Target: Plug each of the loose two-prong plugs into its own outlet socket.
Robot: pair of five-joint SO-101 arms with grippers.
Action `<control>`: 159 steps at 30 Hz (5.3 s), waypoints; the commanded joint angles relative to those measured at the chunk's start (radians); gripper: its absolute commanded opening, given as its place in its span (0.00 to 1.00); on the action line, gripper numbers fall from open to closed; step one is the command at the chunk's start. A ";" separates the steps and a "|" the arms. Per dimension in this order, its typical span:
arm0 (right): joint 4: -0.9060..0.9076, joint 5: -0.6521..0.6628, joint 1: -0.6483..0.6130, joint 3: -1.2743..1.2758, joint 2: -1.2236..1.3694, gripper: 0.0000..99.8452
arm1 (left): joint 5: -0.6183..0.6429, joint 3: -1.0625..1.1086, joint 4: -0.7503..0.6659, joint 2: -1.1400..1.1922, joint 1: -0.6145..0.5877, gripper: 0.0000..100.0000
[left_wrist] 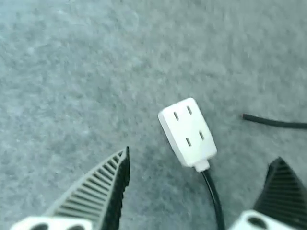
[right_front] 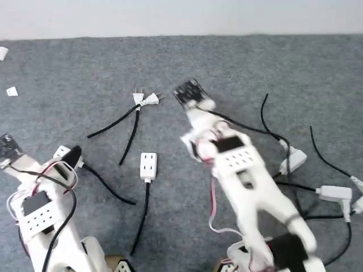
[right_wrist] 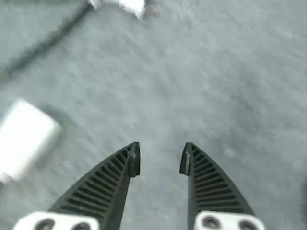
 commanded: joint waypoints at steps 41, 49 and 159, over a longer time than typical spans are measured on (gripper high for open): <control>0.659 -0.470 -0.361 -1.797 1.356 0.04 | 0.055 0.007 -0.126 -0.017 -0.028 0.41; 0.802 -0.470 -0.357 -1.998 1.449 0.01 | 0.055 0.007 -0.126 -0.017 -0.028 0.41; 0.438 0.155 -0.125 0.347 -0.077 0.13 | 0.052 0.065 -0.249 -0.017 0.048 0.41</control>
